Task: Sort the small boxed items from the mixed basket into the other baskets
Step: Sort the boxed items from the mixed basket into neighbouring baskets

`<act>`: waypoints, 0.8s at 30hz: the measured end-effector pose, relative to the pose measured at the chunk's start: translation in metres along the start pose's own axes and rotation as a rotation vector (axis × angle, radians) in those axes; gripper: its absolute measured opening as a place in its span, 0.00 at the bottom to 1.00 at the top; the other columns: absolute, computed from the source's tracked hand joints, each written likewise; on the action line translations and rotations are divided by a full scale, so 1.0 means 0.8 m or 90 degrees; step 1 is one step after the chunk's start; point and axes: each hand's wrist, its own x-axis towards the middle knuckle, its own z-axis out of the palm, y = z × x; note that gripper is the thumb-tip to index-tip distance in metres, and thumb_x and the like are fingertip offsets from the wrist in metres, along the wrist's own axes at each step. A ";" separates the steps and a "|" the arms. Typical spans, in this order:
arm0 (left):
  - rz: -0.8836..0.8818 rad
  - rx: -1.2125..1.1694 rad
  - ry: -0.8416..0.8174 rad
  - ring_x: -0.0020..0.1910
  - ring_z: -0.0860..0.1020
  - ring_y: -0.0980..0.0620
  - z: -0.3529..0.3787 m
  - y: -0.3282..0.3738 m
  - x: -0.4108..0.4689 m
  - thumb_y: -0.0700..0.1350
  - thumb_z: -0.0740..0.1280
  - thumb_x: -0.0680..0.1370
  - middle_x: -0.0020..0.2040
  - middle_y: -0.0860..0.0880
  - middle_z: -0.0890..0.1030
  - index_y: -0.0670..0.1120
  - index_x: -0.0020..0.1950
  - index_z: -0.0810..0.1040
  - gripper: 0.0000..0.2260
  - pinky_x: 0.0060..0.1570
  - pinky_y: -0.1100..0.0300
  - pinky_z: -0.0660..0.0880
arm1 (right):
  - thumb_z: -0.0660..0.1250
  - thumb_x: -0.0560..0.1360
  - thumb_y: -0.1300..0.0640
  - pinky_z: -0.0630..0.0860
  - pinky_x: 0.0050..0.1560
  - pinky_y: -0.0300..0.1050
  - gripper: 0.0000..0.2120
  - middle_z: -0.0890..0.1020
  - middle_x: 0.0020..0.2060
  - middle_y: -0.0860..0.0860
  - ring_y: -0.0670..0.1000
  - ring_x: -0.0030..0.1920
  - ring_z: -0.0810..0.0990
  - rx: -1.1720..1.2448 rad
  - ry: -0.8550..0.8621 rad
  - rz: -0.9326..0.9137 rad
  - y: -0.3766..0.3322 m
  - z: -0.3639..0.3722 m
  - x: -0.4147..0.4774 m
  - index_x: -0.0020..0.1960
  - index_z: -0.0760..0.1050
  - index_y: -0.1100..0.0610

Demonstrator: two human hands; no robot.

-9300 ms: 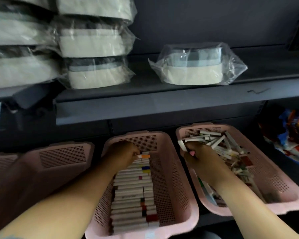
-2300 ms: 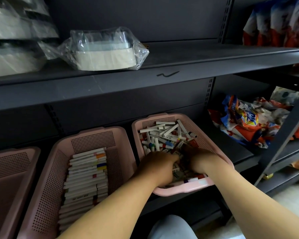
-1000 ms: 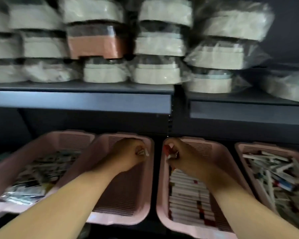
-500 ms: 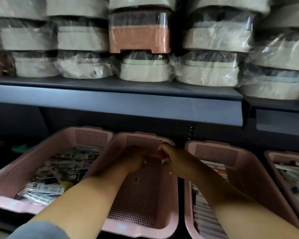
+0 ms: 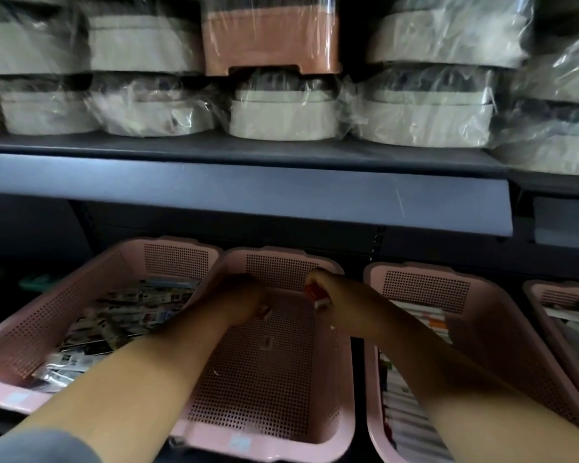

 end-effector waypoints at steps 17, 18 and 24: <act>0.139 0.156 0.074 0.53 0.82 0.55 -0.019 0.012 0.008 0.53 0.69 0.77 0.46 0.62 0.82 0.66 0.47 0.84 0.06 0.48 0.60 0.74 | 0.68 0.77 0.57 0.81 0.48 0.49 0.18 0.80 0.54 0.49 0.49 0.49 0.80 0.011 -0.017 -0.003 -0.006 -0.004 0.004 0.63 0.69 0.44; 0.164 0.200 0.048 0.53 0.82 0.56 -0.027 0.019 0.008 0.52 0.71 0.76 0.48 0.63 0.82 0.65 0.54 0.84 0.09 0.51 0.60 0.76 | 0.68 0.77 0.57 0.80 0.48 0.47 0.20 0.79 0.56 0.48 0.48 0.50 0.80 0.019 -0.013 -0.004 -0.007 -0.004 0.007 0.65 0.69 0.44; 0.240 -0.054 -0.123 0.43 0.84 0.56 -0.057 0.039 -0.013 0.43 0.79 0.75 0.45 0.52 0.87 0.52 0.60 0.84 0.15 0.48 0.55 0.81 | 0.69 0.77 0.57 0.79 0.48 0.41 0.26 0.78 0.57 0.44 0.43 0.49 0.80 0.085 -0.011 -0.048 -0.032 0.001 0.016 0.72 0.68 0.41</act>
